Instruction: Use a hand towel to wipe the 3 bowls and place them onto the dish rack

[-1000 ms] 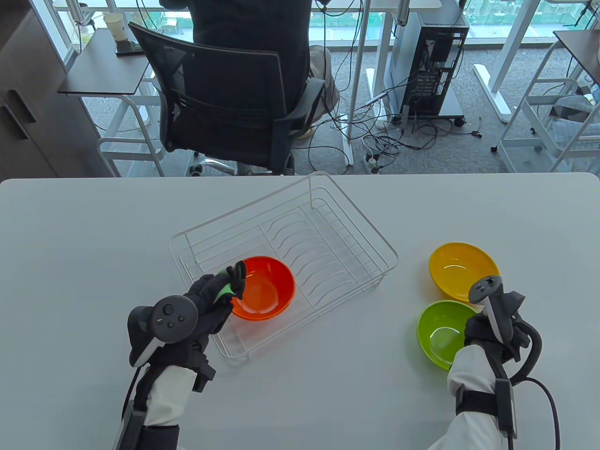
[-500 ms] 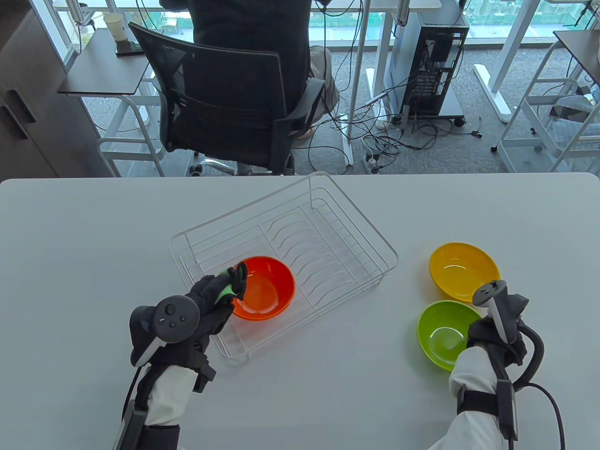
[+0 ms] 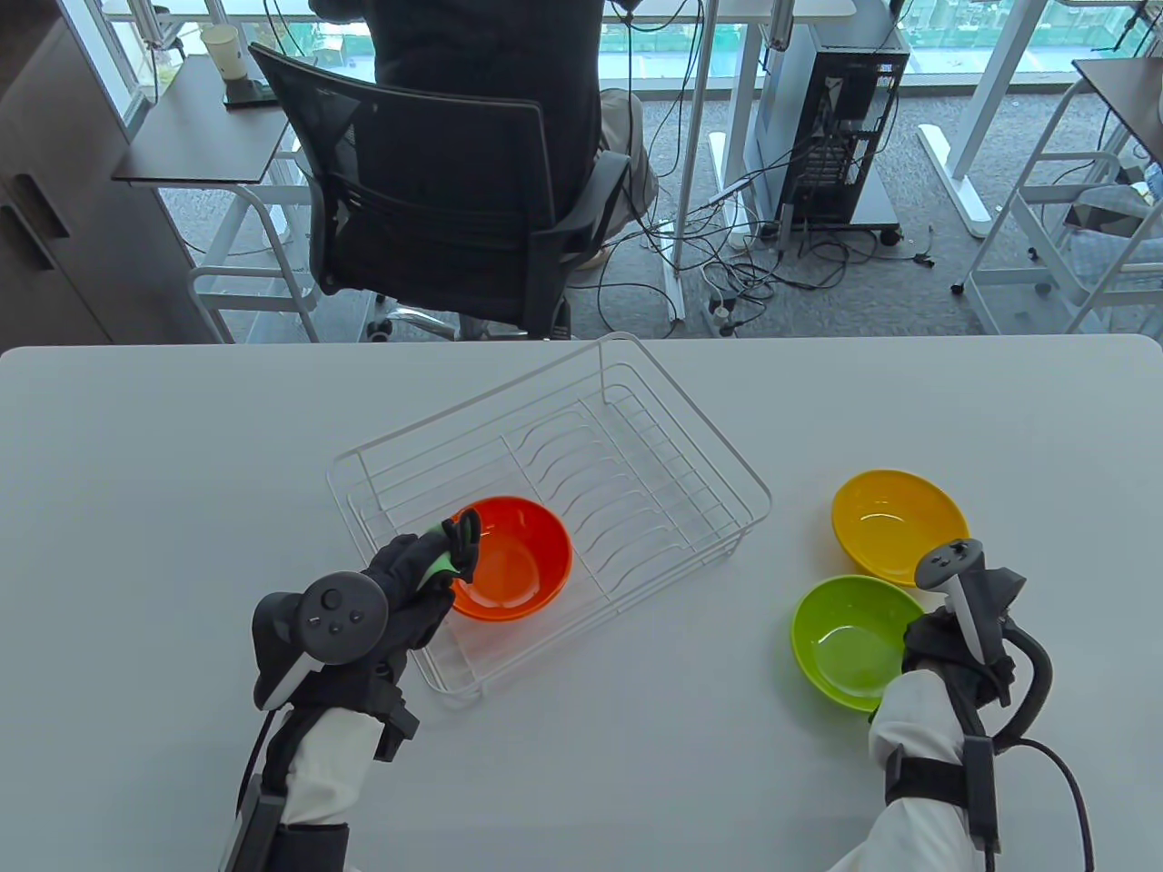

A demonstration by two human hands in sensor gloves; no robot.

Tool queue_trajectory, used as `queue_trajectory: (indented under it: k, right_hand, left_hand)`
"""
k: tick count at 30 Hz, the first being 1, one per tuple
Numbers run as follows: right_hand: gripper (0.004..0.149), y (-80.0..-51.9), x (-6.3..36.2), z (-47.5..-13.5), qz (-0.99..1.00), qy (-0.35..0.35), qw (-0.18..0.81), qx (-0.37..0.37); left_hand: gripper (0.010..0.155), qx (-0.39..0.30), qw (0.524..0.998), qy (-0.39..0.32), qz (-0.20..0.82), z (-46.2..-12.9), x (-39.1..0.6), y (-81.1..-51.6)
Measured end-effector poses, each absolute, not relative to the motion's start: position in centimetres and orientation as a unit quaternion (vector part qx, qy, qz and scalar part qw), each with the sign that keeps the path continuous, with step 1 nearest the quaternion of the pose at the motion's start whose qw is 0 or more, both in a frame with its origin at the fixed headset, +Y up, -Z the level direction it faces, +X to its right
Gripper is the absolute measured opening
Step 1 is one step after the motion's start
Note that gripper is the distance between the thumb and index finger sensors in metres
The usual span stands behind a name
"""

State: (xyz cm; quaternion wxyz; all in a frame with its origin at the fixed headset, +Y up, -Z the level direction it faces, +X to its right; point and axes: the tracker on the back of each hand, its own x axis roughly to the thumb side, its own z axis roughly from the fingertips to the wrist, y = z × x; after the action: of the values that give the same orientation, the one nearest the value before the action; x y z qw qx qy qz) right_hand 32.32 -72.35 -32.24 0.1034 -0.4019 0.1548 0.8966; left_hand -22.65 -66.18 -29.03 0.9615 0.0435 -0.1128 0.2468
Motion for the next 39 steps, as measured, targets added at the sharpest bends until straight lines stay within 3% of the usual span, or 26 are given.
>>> queue_trajectory:
  k: [5,28,39]
  right_hand:
    - [0.04,-71.1,31.7,-32.4,0.904,0.12,0.16,-0.378]
    - [0.04,-62.5,22.1,-33.0,0.969,0.051,0.16,-0.18]
    - [0.041,-60.8,17.2,-32.2,0.982,-0.004,0.158,-0.108]
  left_hand:
    - [0.059,0.044,0.961,-0.112,0.251,-29.0,-22.6,-66.2]
    - [0.06,0.062,0.956,-0.134,0.255,-28.8,-21.7,-65.8]
    - [0.06,0.091,0.95,-0.162,0.251,-28.3,-20.1,-65.2]
